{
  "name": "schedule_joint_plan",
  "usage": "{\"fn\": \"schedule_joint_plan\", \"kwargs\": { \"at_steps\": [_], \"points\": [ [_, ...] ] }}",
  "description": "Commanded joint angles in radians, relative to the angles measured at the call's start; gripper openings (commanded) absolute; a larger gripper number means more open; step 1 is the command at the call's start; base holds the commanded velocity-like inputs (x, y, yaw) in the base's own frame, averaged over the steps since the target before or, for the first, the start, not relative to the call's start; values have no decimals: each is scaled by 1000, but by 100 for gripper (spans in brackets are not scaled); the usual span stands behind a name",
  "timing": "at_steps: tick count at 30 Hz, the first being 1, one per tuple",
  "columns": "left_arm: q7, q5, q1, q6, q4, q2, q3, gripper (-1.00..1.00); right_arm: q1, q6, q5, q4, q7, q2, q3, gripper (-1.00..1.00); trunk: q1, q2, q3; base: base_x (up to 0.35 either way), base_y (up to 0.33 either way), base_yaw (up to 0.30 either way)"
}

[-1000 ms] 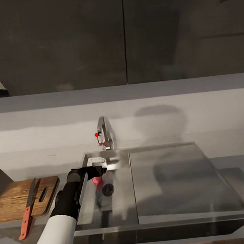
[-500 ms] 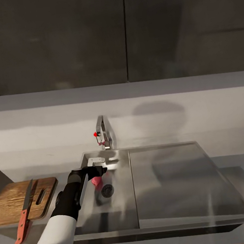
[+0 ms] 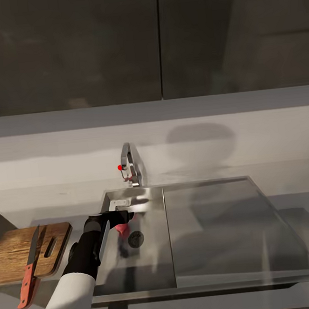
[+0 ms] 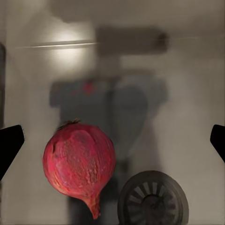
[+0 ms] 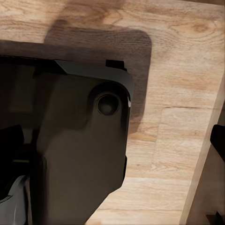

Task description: In the kitchen, take the Vidalia onion out of the sink, dice it on the chopping board with the paring knife, put the diced onion into the bowl on the countertop, then place both the paring knife and the chopping board into the sink.

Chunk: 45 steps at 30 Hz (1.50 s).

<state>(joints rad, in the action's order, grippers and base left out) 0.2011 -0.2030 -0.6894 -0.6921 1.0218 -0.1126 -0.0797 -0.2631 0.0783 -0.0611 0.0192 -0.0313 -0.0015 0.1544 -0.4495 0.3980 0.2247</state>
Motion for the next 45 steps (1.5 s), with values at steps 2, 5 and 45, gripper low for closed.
{"fn": "schedule_joint_plan", "kwargs": {
  "at_steps": [2,5,45],
  "points": [
    [10,-10,-1,-2,2,0,-23,100,-1,3,-6,-1,-2,0,8,100,0,2,5,0,0,0],
    [10,-12,-1,-2,2,0,-55,100,-1,3,-6,-1,-2,0,8,100,0,2,10,0,0,0],
    [11,-18,-1,-1,-3,-2,-79,100,-1,3,-6,-1,-2,0,8,100,0,2,75,0,0,0]
  ]
}}
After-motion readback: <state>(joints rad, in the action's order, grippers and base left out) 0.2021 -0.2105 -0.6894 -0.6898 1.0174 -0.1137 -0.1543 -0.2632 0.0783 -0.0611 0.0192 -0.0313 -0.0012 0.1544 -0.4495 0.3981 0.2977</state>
